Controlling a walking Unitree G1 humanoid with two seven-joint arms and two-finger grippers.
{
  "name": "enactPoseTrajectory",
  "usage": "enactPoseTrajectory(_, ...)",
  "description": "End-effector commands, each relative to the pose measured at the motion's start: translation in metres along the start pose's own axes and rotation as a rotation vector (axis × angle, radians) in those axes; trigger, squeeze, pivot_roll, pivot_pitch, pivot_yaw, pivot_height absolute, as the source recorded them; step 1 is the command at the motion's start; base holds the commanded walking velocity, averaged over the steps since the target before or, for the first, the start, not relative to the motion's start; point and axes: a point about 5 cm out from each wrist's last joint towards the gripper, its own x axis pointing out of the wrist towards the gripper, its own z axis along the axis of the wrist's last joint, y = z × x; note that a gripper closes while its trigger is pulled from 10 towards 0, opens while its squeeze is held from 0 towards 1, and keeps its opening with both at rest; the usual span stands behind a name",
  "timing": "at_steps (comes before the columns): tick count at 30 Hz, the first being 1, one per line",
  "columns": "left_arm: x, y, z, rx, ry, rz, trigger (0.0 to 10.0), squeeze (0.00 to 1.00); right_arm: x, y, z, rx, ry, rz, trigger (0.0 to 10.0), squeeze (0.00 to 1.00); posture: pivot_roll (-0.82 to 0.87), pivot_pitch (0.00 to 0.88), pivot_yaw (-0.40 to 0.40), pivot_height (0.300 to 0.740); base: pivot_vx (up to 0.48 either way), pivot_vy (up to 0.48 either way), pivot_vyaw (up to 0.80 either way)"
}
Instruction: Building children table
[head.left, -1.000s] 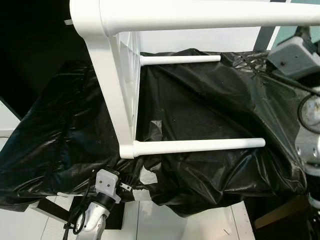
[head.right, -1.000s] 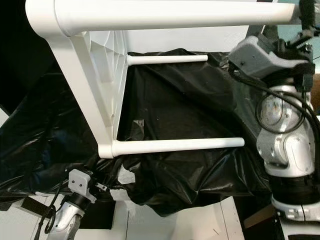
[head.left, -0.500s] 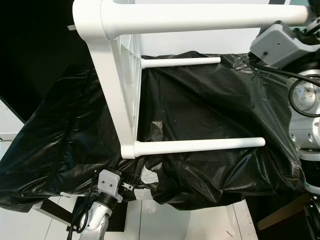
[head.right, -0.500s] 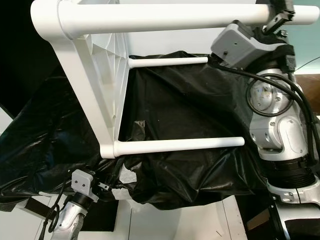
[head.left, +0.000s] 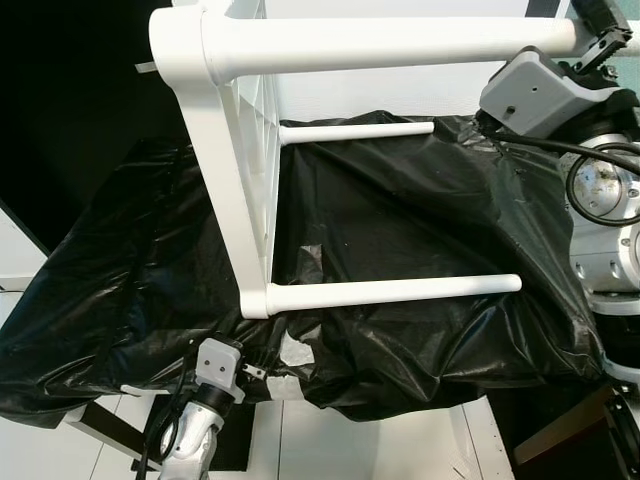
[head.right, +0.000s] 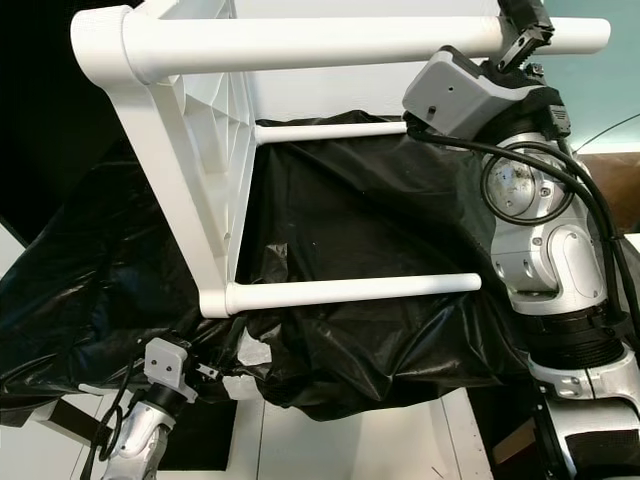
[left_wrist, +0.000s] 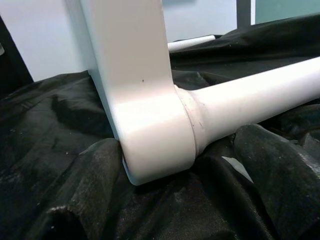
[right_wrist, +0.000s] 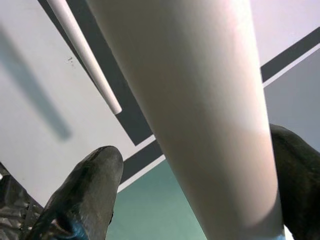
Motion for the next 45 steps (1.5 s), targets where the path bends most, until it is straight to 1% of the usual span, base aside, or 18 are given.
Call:
enactPoseTrajectory(1, -0.035, -0.022, -0.040, -0.094, 0.274, -0.102, 10.0, 0.00, 0.003, 0.008, 0.001, 0.017, -0.009, 0.062, 10.0, 0.00, -0.12, 0.035, 0.007, 0.740, 0.000, 0.000, 0.00)
enactPoseTrajectory(2, -0.035, -0.022, -0.041, -0.095, 0.281, -0.101, 10.0, 0.00, 0.004, 0.009, 0.001, 0.022, -0.007, 0.072, 8.5, 0.00, -0.12, 0.035, 0.007, 0.740, 0.000, 0.000, 0.00)
enactPoseTrajectory(3, -0.036, -0.022, -0.042, -0.096, 0.286, -0.100, 10.0, 0.00, 0.004, 0.011, 0.000, 0.028, 0.000, 0.080, 0.0, 0.00, -0.11, 0.035, 0.006, 0.740, 0.000, 0.000, 0.00)
enactPoseTrajectory(5, -0.036, -0.022, -0.042, -0.096, 0.286, -0.100, 10.0, 0.00, 0.004, 0.011, 0.000, 0.028, 0.000, 0.080, 0.0, 0.00, -0.11, 0.035, 0.006, 0.740, 0.000, 0.000, 0.00)
enactPoseTrajectory(8, -0.036, -0.022, -0.043, -0.097, 0.294, -0.097, 10.0, 0.00, 0.000, 0.019, -0.005, 0.064, 0.043, 0.092, 0.0, 0.00, -0.11, 0.038, 0.006, 0.740, 0.000, 0.000, 0.00)
enactPoseTrajectory(11, -0.036, -0.022, -0.043, -0.097, 0.294, -0.097, 10.0, 0.00, -0.002, 0.022, -0.006, 0.069, 0.052, 0.098, 0.0, 0.00, -0.11, 0.038, 0.009, 0.740, 0.000, 0.000, 0.00)
enactPoseTrajectory(12, -0.036, -0.022, -0.043, -0.096, 0.291, -0.099, 10.0, 0.00, -0.003, 0.025, -0.006, 0.065, 0.055, 0.104, 3.9, 0.00, -0.11, 0.038, 0.012, 0.740, 0.000, 0.000, 0.00)
enactPoseTrajectory(13, -0.036, -0.022, -0.043, -0.095, 0.291, -0.104, 10.0, 0.00, -0.002, 0.024, -0.006, 0.061, 0.055, 0.100, 10.0, 0.00, -0.11, 0.037, 0.014, 0.740, 0.000, 0.000, 0.00)
enactPoseTrajectory(17, -0.036, -0.022, -0.043, -0.091, 0.290, -0.112, 10.0, 0.00, 0.004, 0.016, -0.005, 0.050, 0.044, 0.068, 10.0, 0.00, -0.11, 0.035, 0.016, 0.740, 0.000, 0.000, 0.00)
enactPoseTrajectory(18, -0.035, -0.022, -0.043, -0.089, 0.290, -0.112, 10.0, 0.00, 0.007, 0.013, -0.005, 0.047, 0.041, 0.046, 10.0, 0.35, -0.11, 0.034, 0.017, 0.740, 0.000, 0.000, 0.00)
enactPoseTrajectory(19, -0.035, -0.022, -0.043, -0.088, 0.291, -0.112, 10.0, 0.00, 0.009, 0.011, -0.004, 0.045, 0.039, 0.032, 10.0, 0.35, -0.11, 0.034, 0.017, 0.740, 0.000, 0.000, 0.00)
enactPoseTrajectory(20, -0.035, -0.022, -0.043, -0.087, 0.288, -0.113, 10.0, 0.00, 0.010, 0.010, -0.004, 0.046, 0.038, 0.019, 10.0, 1.00, -0.11, 0.032, 0.017, 0.740, 0.000, 0.000, 0.00)
enactPoseTrajectory(25, -0.034, -0.022, -0.042, -0.084, 0.283, -0.112, 10.0, 0.00, 0.013, 0.009, -0.003, 0.048, 0.034, 0.011, 10.0, 1.00, -0.10, 0.031, 0.015, 0.740, 0.000, 0.000, 0.00)
enactPoseTrajectory(31, -0.035, -0.022, -0.044, -0.086, 0.292, -0.107, 10.0, 0.00, 0.020, 0.016, 0.003, 0.024, -0.009, 0.069, 10.0, 1.00, -0.10, 0.030, 0.011, 0.740, 0.000, 0.000, 0.00)
enactPoseTrajectory(32, -0.036, -0.022, -0.044, -0.087, 0.295, -0.106, 10.0, 0.00, 0.021, 0.018, 0.005, 0.022, -0.023, 0.087, 10.0, 0.00, -0.09, 0.030, 0.010, 0.740, 0.000, 0.000, 0.00)
enactPoseTrajectory(37, -0.040, -0.023, -0.046, -0.091, 0.310, -0.102, 10.0, 0.00, 0.022, 0.023, 0.025, 0.050, -0.119, 0.125, 10.0, 0.00, -0.09, 0.035, 0.007, 0.740, 0.000, 0.000, 0.00)
enactPoseTrajectory(44, -0.044, -0.024, -0.048, -0.092, 0.322, -0.104, 10.0, 0.00, 0.020, 0.024, 0.034, 0.084, -0.162, 0.130, 10.0, 0.00, -0.09, 0.038, 0.009, 0.740, 0.000, 0.000, 0.00)
enactPoseTrajectory(45, -0.047, -0.024, -0.050, -0.096, 0.342, -0.102, 10.0, 0.00, 0.018, 0.025, 0.036, 0.093, -0.173, 0.143, 10.0, 0.00, -0.09, 0.038, 0.010, 0.740, 0.000, 0.000, 0.00)
